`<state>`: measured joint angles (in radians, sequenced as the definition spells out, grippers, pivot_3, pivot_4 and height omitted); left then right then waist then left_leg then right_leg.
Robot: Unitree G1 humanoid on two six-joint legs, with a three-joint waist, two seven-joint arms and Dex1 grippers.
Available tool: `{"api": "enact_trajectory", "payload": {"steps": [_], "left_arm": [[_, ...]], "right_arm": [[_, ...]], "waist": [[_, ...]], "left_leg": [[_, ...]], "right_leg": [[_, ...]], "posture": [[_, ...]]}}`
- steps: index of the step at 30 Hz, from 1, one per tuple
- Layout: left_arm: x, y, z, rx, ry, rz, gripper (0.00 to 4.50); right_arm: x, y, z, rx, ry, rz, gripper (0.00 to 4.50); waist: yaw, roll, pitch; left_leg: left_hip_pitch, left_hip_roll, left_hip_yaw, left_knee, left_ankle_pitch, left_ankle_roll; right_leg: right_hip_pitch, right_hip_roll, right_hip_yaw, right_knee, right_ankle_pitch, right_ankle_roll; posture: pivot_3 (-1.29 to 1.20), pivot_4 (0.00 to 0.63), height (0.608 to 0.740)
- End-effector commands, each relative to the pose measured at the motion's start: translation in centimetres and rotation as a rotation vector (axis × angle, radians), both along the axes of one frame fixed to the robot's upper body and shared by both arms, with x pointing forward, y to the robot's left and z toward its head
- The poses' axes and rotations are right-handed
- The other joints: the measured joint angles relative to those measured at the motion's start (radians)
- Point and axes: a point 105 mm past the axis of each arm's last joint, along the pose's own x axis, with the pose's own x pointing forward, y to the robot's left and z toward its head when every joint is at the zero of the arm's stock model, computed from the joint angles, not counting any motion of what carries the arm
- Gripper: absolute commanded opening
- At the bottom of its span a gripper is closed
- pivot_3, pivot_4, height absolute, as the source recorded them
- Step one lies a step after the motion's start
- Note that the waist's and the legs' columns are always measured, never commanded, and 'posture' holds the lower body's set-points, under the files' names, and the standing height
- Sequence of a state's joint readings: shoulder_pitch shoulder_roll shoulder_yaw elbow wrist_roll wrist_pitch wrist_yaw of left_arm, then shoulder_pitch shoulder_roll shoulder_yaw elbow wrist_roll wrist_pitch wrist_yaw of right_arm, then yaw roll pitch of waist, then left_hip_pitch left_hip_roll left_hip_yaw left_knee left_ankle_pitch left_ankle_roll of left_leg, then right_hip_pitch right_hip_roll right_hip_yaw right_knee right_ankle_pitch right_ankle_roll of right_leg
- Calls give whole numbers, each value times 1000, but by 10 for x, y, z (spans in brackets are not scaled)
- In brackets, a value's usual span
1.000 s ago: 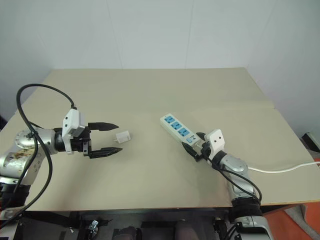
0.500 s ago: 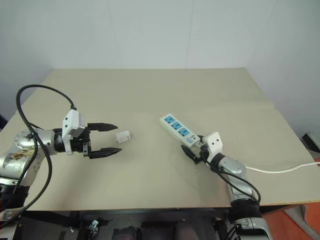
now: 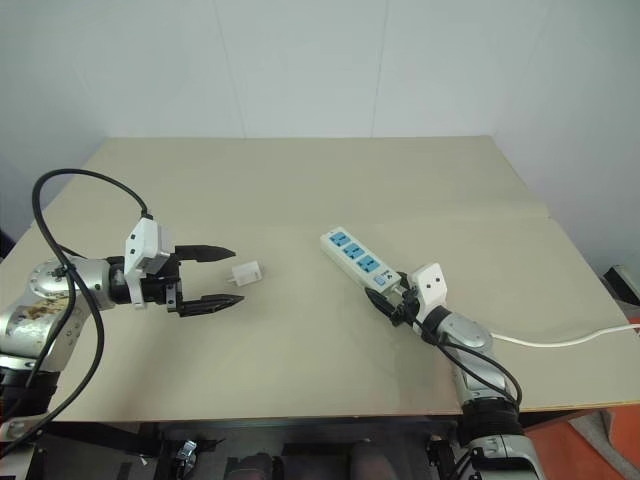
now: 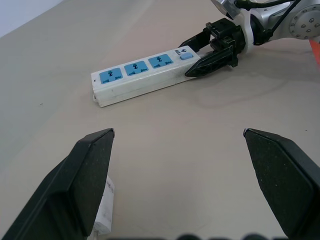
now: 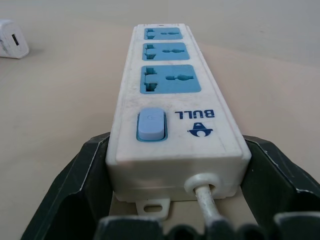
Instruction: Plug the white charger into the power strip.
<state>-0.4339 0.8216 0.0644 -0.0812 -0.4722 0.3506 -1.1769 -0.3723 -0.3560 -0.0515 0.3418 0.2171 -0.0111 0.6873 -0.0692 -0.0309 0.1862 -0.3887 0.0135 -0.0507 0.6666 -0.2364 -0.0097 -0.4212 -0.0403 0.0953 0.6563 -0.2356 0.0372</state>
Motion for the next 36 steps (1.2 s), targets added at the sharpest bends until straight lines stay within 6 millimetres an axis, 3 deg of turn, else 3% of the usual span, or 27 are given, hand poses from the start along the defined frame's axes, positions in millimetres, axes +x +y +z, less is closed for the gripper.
{"api": "enact_trajectory", "payload": {"steps": [1, 5, 10, 14, 16, 20, 25, 36], "left_arm": [[5, -1, 22, -34, -91, 34, 4500], [16, -8, 34, 19, -186, 93, 4500], [30, -15, 43, 178, -129, 7, 4500], [53, -16, 46, 330, -28, 10, 4500], [67, -16, 42, 476, 33, 1, 4500], [88, -19, 39, 682, 85, -24, 4500], [100, -35, 33, 878, 172, -66, 4500], [108, -45, -4, 1043, 313, 29, 4500]], "right_arm": [[-3, -2, 0, -2, 1, 2, 3418], [-5, -3, 6, -21, -21, 31, 3418], [-15, -26, 15, -130, -34, 115, 3418], [-38, -44, 21, -189, -16, 269, 3418], [-59, -44, 25, -223, -20, 428, 3418], [-75, -32, 30, -236, -4, 612, 3418], [-79, -7, 31, -261, 9, 751, 3418], [-67, 48, 23, -255, -37, 783, 3418]], "waist": [[0, 0, 0], [1, 0, 0], [10, 0, 0], [15, 0, 0], [17, 0, 0], [8, -1, 1], [-4, -1, 1], [0, -2, 2]], "left_leg": [[0, 0, 0, 0, 0, 0], [0, 0, 0, 0, 0, 0], [-1, -1, 0, 1, 0, 0], [-1, -2, 0, 1, 0, 0], [-1, -2, 0, 1, 0, 0], [-2, -2, 0, 2, 0, 0], [-3, -2, 0, 2, 0, 0], [-7, -2, -2, 3, 0, 0]], "right_leg": [[0, 0, 0, 0, 0, 0], [0, 0, 0, 0, 0, 0], [0, 0, 0, -1, 0, 0], [1, 0, 0, -2, -1, 1], [1, 0, 0, -1, -1, 2], [1, 1, 0, -2, -1, 2], [-1, 2, 1, -1, -1, 2], [-3, 2, 0, 0, -1, 3]], "posture": [[0, 150, 740], [0, 150, 740], [0, 150, 740], [0, 150, 740], [0, 150, 740], [0, 150, 740], [0, 150, 740], [0, 150, 740]]}}
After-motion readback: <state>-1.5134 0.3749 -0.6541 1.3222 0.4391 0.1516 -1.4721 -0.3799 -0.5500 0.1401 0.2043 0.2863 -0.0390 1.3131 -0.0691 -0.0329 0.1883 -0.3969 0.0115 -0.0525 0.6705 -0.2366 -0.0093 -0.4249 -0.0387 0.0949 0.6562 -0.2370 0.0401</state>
